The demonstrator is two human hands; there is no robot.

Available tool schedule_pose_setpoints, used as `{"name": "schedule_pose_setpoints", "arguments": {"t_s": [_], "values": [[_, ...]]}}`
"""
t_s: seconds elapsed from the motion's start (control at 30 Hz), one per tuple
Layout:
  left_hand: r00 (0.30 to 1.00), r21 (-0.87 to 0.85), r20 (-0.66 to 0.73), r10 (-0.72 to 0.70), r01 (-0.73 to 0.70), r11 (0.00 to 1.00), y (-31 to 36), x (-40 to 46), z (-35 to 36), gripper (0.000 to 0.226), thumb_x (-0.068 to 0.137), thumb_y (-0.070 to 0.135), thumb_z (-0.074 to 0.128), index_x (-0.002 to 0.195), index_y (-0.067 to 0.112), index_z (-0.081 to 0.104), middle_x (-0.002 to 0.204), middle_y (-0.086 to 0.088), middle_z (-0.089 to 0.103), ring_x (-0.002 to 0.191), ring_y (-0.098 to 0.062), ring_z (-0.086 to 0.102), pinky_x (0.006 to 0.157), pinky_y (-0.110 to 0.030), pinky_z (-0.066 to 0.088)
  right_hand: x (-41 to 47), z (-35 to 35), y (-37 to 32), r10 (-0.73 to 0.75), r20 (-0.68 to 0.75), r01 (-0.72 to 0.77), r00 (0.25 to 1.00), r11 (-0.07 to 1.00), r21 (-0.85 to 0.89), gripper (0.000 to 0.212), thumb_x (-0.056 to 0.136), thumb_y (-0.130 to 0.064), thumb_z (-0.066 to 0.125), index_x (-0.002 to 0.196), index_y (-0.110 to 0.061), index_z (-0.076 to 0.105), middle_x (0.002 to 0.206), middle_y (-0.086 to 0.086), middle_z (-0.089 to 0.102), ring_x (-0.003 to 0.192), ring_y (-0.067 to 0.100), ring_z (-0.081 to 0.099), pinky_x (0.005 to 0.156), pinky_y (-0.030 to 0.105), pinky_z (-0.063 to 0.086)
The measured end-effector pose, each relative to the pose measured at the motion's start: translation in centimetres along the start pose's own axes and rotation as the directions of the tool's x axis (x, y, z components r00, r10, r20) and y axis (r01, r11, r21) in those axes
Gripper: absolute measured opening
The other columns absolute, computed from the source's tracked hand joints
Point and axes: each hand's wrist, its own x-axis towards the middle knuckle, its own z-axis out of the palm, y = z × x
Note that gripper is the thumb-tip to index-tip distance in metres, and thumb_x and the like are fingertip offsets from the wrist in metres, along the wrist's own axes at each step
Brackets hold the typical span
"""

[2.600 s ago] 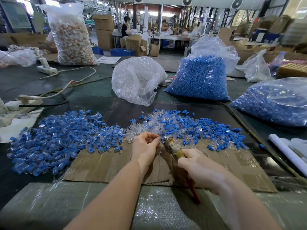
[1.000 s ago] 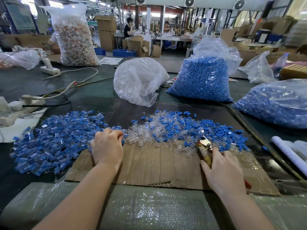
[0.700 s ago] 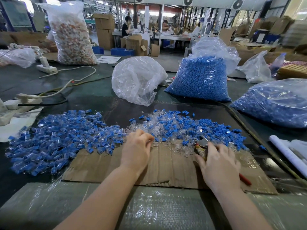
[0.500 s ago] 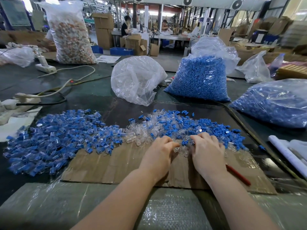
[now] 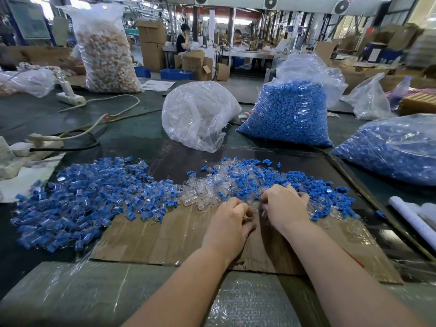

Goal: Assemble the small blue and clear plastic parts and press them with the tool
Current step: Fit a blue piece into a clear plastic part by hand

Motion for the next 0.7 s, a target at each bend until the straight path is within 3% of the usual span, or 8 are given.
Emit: {"name": "schedule_pose_setpoints", "arguments": {"t_s": [0.27, 0.47, 0.57, 0.7], "values": [[1.000, -0.011, 0.009, 0.006, -0.006, 1.000, 0.22, -0.03, -0.14, 0.015, 0.088, 0.027, 0.061, 0.099, 0.016, 0.063, 0.099, 0.000, 0.061, 0.097, -0.014, 0.046, 0.081, -0.019, 0.033, 0.04, 0.43, 0.25, -0.019, -0.006, 0.020, 1.000, 0.999, 0.051, 0.009, 0.089, -0.033, 0.060, 0.091, -0.024, 0.062, 0.098, -0.005, 0.056, 0.106, 0.019, 0.046, 0.097, 0.046, 0.028], [1.000, -0.034, 0.010, -0.008, 0.008, 0.999, -0.07, -0.08, -0.14, 0.011, 0.087, 0.025, 0.063, 0.095, 0.018, 0.061, 0.085, 0.011, 0.047, 0.086, -0.006, 0.038, 0.076, -0.015, 0.032, -0.33, 0.60, 0.25, -0.106, -0.075, 0.111, 0.991, 0.992, 0.065, 0.010, 0.090, -0.036, 0.058, 0.090, -0.026, 0.060, 0.097, -0.008, 0.060, 0.098, 0.015, 0.052, 0.093, 0.037, 0.028], [1.000, -0.057, 0.008, -0.015, 0.015, 0.998, -0.08, -0.10, -0.16, 0.020, 0.086, 0.026, 0.064, 0.105, 0.021, 0.060, 0.090, 0.009, 0.053, 0.088, -0.005, 0.040, 0.079, -0.015, 0.034, -0.40, 0.43, 0.43, -0.133, -0.077, 0.139, 0.988, 0.987, 0.081, 0.010, 0.090, -0.032, 0.059, 0.096, -0.025, 0.062, 0.100, -0.007, 0.061, 0.099, 0.014, 0.054, 0.096, 0.036, 0.031], [0.999, -0.027, 0.036, -0.021, 0.022, 0.999, -0.24, -0.02, -0.12, 0.028, 0.088, 0.029, 0.062, 0.115, 0.024, 0.060, 0.108, 0.006, 0.059, 0.105, -0.009, 0.045, 0.087, -0.016, 0.031, -0.35, 0.12, 0.67, -0.153, -0.035, 0.156, 0.988, 0.984, 0.087, 0.011, 0.089, -0.023, 0.061, 0.100, -0.024, 0.064, 0.105, -0.005, 0.061, 0.102, 0.015, 0.054, 0.098, 0.037, 0.032]]}}
